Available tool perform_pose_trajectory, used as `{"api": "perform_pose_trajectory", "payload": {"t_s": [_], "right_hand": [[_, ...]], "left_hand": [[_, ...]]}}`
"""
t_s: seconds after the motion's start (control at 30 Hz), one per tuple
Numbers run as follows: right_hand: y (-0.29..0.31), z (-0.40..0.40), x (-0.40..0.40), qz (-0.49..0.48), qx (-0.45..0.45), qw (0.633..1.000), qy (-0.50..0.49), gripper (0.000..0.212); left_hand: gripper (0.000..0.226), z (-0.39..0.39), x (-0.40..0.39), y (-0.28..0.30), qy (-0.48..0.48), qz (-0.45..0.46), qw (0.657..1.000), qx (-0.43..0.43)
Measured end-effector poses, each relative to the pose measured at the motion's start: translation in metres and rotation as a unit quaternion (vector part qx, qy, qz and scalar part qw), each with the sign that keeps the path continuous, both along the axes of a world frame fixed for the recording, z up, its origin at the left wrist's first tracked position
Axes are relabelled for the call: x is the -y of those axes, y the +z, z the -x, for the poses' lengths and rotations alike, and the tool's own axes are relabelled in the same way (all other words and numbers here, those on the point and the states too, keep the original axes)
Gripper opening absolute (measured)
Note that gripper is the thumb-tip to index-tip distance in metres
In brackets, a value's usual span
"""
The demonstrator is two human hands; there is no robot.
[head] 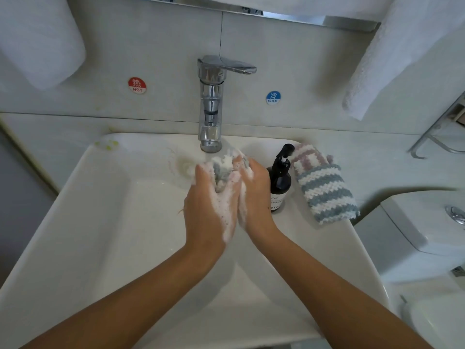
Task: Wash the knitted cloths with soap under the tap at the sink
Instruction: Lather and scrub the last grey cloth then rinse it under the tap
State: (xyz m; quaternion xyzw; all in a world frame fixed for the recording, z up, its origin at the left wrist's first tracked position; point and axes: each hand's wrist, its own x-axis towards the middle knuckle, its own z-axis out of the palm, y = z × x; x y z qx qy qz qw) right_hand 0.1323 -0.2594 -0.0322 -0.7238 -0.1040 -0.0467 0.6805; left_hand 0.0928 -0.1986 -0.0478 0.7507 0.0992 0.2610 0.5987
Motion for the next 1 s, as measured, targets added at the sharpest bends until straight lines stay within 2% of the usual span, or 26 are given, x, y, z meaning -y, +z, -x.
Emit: {"api": "perform_pose_trajectory", "payload": {"t_s": [0.07, 0.1, 0.17, 0.3, 0.4, 0.5, 0.63, 0.73, 0.83, 0.9, 1.0], "right_hand": [[0.001, 0.000, 0.000, 0.005, 0.000, 1.000, 0.015, 0.059], [0.001, -0.001, -0.001, 0.012, -0.002, 1.000, 0.019, 0.056], [0.002, -0.001, 0.000, 0.025, -0.019, 0.999, 0.020, 0.052], [0.003, -0.005, 0.006, 0.025, -0.014, 1.000, -0.007, 0.045], [0.006, -0.010, 0.010, -0.025, -0.018, 0.999, -0.043, 0.035], [0.006, -0.013, 0.015, -0.028, -0.014, 0.998, -0.054, 0.043], [0.005, -0.011, 0.013, -0.015, -0.032, 0.998, -0.043, 0.049], [0.008, -0.010, 0.014, 0.000, -0.020, 0.999, -0.026, 0.051], [0.010, -0.007, 0.013, 0.018, -0.018, 1.000, 0.015, 0.025], [0.010, -0.005, 0.014, 0.015, -0.036, 0.998, 0.046, 0.017], [0.003, -0.003, 0.014, 0.074, -0.013, 0.995, 0.061, 0.034]], "left_hand": [[0.055, -0.002, -0.002, -0.002, -0.004, 0.030, 0.999, 0.011], [0.055, -0.003, -0.004, -0.003, -0.007, 0.043, 0.999, 0.006], [0.040, -0.003, -0.007, 0.003, -0.002, 0.002, 1.000, 0.000], [0.032, -0.004, -0.010, 0.002, 0.005, -0.067, 0.998, -0.014], [0.044, -0.001, -0.010, 0.003, -0.002, -0.137, 0.991, -0.007], [0.053, 0.002, -0.010, 0.003, -0.023, -0.155, 0.988, -0.001], [0.042, 0.000, -0.012, 0.000, -0.034, -0.129, 0.991, -0.005], [0.034, -0.004, -0.018, 0.004, 0.003, -0.084, 0.996, 0.008], [0.024, -0.009, -0.024, 0.004, 0.038, -0.050, 0.998, -0.001], [0.033, -0.012, -0.028, 0.004, 0.054, -0.031, 0.998, -0.008], [0.037, -0.019, -0.037, 0.006, 0.087, 0.004, 0.995, -0.040]]}}
